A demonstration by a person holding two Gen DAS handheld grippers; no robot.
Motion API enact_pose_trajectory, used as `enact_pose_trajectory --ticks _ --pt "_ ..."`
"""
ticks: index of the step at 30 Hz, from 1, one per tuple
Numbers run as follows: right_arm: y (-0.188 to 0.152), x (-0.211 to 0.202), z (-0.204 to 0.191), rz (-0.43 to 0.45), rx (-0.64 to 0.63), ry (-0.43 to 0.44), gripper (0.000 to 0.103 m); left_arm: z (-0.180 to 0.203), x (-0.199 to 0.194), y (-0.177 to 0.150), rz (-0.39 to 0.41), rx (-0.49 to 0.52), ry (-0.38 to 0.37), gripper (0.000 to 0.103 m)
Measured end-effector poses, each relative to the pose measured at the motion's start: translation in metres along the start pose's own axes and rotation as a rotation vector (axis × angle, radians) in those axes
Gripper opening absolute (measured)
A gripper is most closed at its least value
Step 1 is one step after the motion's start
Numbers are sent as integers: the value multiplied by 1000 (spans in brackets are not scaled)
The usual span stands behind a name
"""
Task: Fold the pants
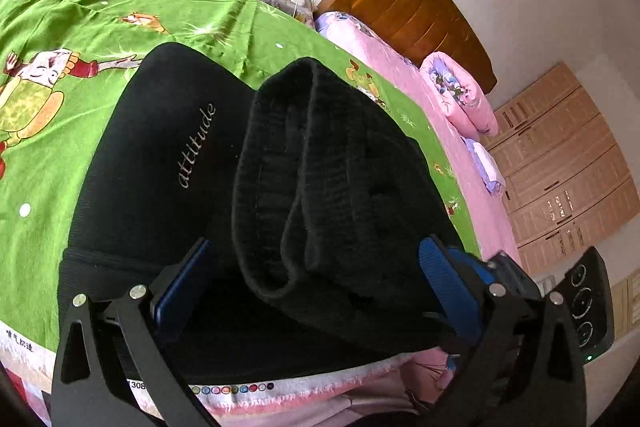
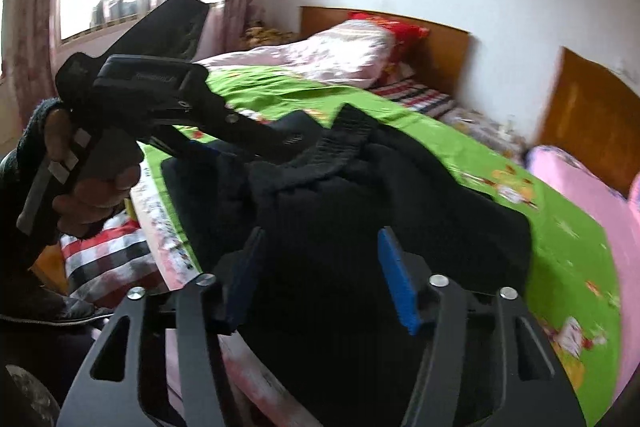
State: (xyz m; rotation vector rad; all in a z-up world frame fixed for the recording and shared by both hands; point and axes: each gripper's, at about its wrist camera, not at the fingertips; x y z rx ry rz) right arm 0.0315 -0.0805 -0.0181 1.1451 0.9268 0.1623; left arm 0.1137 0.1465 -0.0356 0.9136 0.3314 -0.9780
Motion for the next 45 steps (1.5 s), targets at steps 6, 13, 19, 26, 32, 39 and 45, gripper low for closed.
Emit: enact_pose_trajectory --ticks 6,13,19,26,32,39,45 --pt "4 30 -11 -69 -12 11 60 1 5 3 -16 4 -22 101" --pt "12 5 -27 9 -39 -44 18 2 4 6 -20 -15 -68 101" --pt "-3 12 -39 5 -57 -32 18 -3 5 9 -47 -65 -115 101" --pt "-6 12 -50 21 -86 -9 77 7 15 6 -79 -15 -41 53" --pt "-3 17 -57 21 -108 -61 67 18 6 16 -63 12 -55 43" --pt "-2 14 -53 70 -108 -205 24 13 -4 23 -36 -42 -149 72" --pt "1 2 -47 110 -62 -199 24 6 -12 21 -18 -38 -110 96"
Point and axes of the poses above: each gripper's, at about its wrist camera, not at the fingertips, and x roughly the way its jaws point, z to its right, y to its top, and after that the axes turned 3 degrees about z, right-handed
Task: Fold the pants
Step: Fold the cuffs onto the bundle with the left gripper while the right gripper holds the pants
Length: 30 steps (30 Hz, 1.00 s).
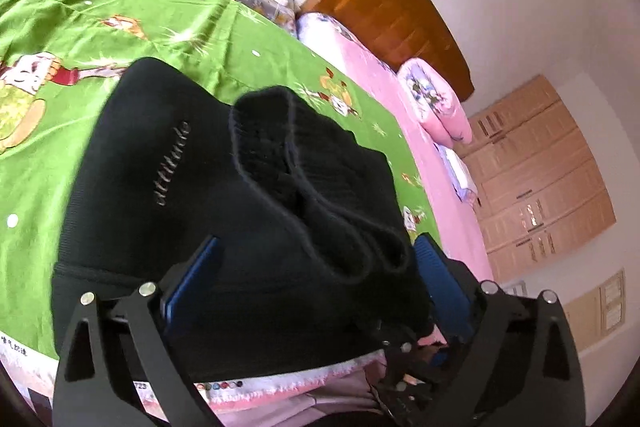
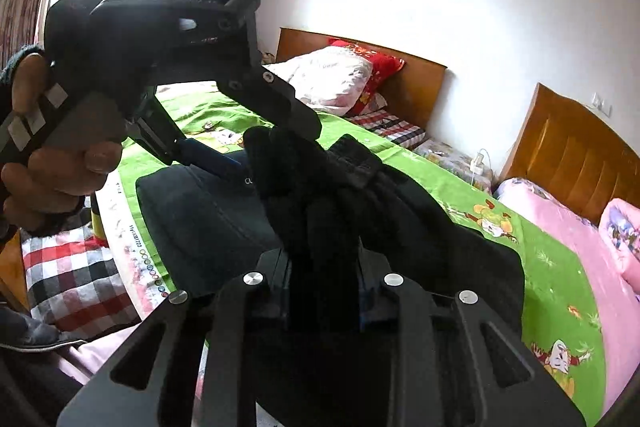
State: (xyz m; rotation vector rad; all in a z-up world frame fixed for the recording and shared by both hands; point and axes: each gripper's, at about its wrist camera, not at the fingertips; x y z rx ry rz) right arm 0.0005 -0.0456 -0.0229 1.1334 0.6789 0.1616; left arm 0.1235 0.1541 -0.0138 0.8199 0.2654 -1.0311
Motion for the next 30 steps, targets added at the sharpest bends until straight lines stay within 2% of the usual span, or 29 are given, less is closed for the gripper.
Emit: enact_pose_trajectory --ticks 3,8,9,10,11,12,13,14,15,19,22,25,27,30 --pt "-2 0 -5 0 -16 -2 24 18 16 4 -44 56 21 101" --pt "-4 0 -8 -9 -39 -10 24 34 72 14 -153 81 54 97" --pt "-5 0 -5 -12 -34 -18 25 37 77 13 -145 110 103 76" --pt "-6 -1 -2 -12 -23 -18 26 39 80 13 -140 138 166 47" --pt "-7 -2 4 -19 0 4 32 39 82 12 -141 154 185 45" --pt "-8 -6 7 -22 14 20 47 37 81 12 -136 157 177 39" --pt "-9 -11 11 -13 25 17 59 34 79 12 -128 163 181 37" --pt "-10 -20 16 9 35 -6 81 31 77 12 -121 162 176 36" --pt "-12 -31 22 34 49 -21 87 29 76 11 -120 153 169 36" --pt "-41 -75 55 58 161 -80 88 26 77 10 -113 142 166 36" --pt "-88 -98 74 8 258 -114 88 29 78 13 -111 138 169 35" --pt "-120 -104 76 -54 333 -135 88 28 78 14 -116 118 160 36" --pt "-129 -100 70 -77 338 -149 88 26 79 15 -118 111 155 36" --pt "-123 -92 63 -46 332 -164 88 23 77 15 -113 100 147 34"
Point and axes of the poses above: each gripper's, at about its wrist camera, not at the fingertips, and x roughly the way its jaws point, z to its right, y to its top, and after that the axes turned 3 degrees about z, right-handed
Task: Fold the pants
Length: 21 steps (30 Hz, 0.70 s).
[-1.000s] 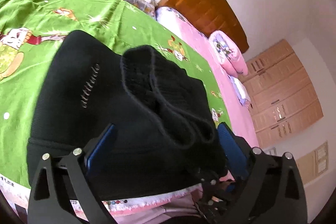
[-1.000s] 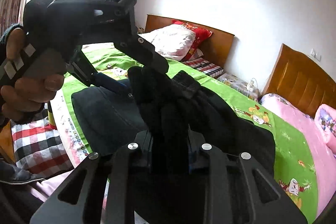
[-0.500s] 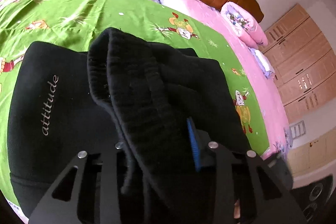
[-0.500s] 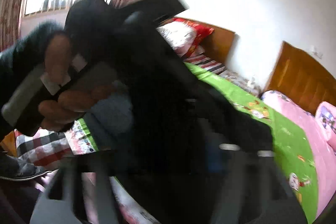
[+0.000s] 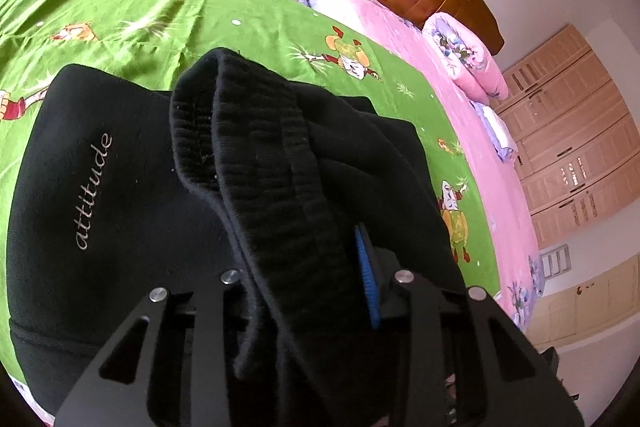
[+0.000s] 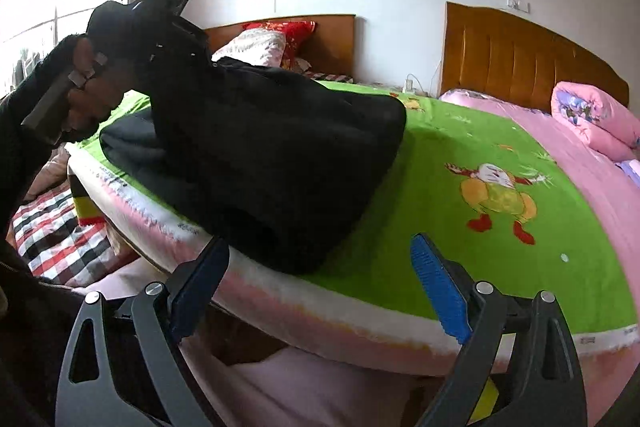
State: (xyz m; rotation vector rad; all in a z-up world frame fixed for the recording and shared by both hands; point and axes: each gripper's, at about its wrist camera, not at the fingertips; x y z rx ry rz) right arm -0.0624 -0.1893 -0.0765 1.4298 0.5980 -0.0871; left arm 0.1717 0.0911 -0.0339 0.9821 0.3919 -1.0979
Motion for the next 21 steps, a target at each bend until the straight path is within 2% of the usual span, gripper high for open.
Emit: enact_pose_trajectory --ticks 2,4,5,6,9,13,16,18,21 --pt "1 10 -7 20 -5 -65 88 0 -3 0 13 -12 -12 32" --pt "3 26 -9 2 -50 -132 88 0 -7 0 31 -27 -34 28" --pt "1 35 -14 -18 -89 -150 89 1 -11 1 44 -37 -56 27" --pt "0 34 -15 5 -88 -149 90 2 -16 2 56 -45 -82 27" --pt "0 32 -12 0 -91 -165 91 10 -34 7 93 -39 -145 26" --pt "5 21 -4 55 -118 -351 92 17 -74 12 170 -24 -223 24" --pt "16 18 -12 64 -148 -342 92 0 -106 8 228 -30 -249 23" --pt "18 23 -22 54 -196 -334 91 -26 -115 0 241 -59 -219 23" --pt "11 38 -20 0 -163 -279 91 -87 -103 -17 209 -188 -151 23"
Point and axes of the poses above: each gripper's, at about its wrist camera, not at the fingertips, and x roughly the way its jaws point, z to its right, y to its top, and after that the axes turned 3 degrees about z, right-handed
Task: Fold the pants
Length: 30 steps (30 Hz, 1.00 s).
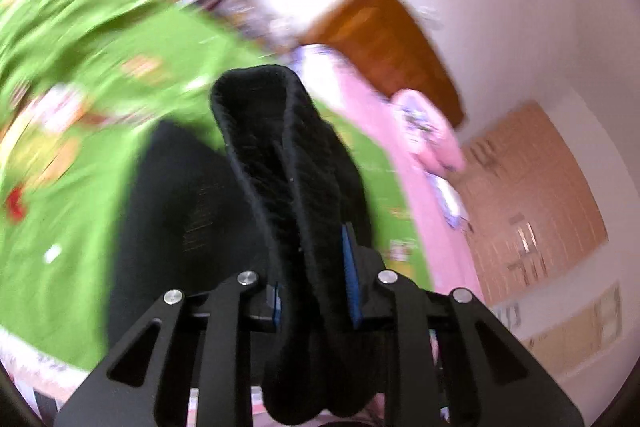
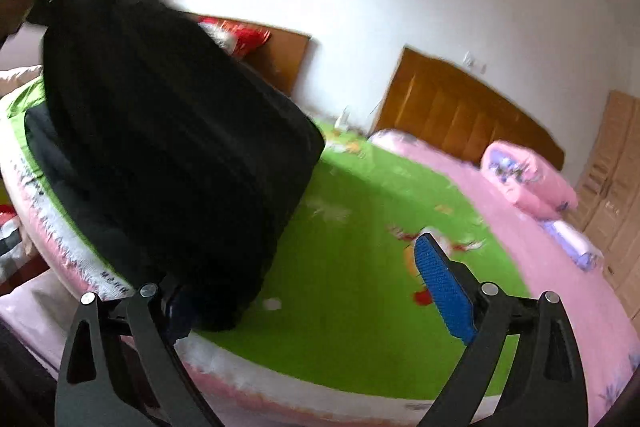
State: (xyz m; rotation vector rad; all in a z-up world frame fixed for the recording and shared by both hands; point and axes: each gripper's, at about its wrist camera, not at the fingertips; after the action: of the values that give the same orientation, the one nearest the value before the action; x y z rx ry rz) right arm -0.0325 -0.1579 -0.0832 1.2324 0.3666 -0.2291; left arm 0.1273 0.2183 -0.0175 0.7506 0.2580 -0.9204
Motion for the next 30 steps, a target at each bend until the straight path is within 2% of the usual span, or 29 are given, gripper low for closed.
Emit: enact_pose_trajectory --ticks 1,3,7,10,13,17,20,21,23,24,25,26,27,28,29,30 --pt "-3 3 1 -10 20 12 91 -21 6 -4 -19 -39 13 23" --pt "-4 6 5 -22 49 27 91 -58 19 -15 -52 -106 -28 23" --pt "6 -5 3 -7 25 -7 91 -45 10 -13 -16 -71 -59 22" --pt "16 -15 3 23 42 -10 91 -16 -14 -5 58 3 -79 21" --pt "17 -14 -6 28 22 8 91 -7 -27 -1 86 53 -55 21" --pt "3 4 -12 -53 27 62 91 -54 5 -8 -7 -5 73 23" --pt "-2 8 0 -93 95 123 92 -70 3 -13 22 -47 11 27" --pt "-2 9 4 -108 113 153 92 -69 2 -13 25 -45 17 30" --pt "-5 5 13 -124 136 218 92 -56 -1 -12 35 13 88 36" --pt "-7 2 18 -136 144 265 92 -49 -5 -12 50 46 137 49" --pt "-8 0 24 -145 154 317 92 -38 -12 -13 83 87 221 74" --pt "-8 -7 32 -138 172 376 92 -23 -24 -15 152 142 360 82" --pt "-7 -15 39 -124 188 413 92 -9 -35 -17 213 194 448 85" --pt "-1 -21 46 -109 198 434 92 7 -44 -20 255 251 499 86" --pt "6 -28 51 -83 198 438 92 27 -52 -25 284 322 516 88" --pt "16 -33 54 -55 188 428 92 40 -58 -29 296 364 500 93"
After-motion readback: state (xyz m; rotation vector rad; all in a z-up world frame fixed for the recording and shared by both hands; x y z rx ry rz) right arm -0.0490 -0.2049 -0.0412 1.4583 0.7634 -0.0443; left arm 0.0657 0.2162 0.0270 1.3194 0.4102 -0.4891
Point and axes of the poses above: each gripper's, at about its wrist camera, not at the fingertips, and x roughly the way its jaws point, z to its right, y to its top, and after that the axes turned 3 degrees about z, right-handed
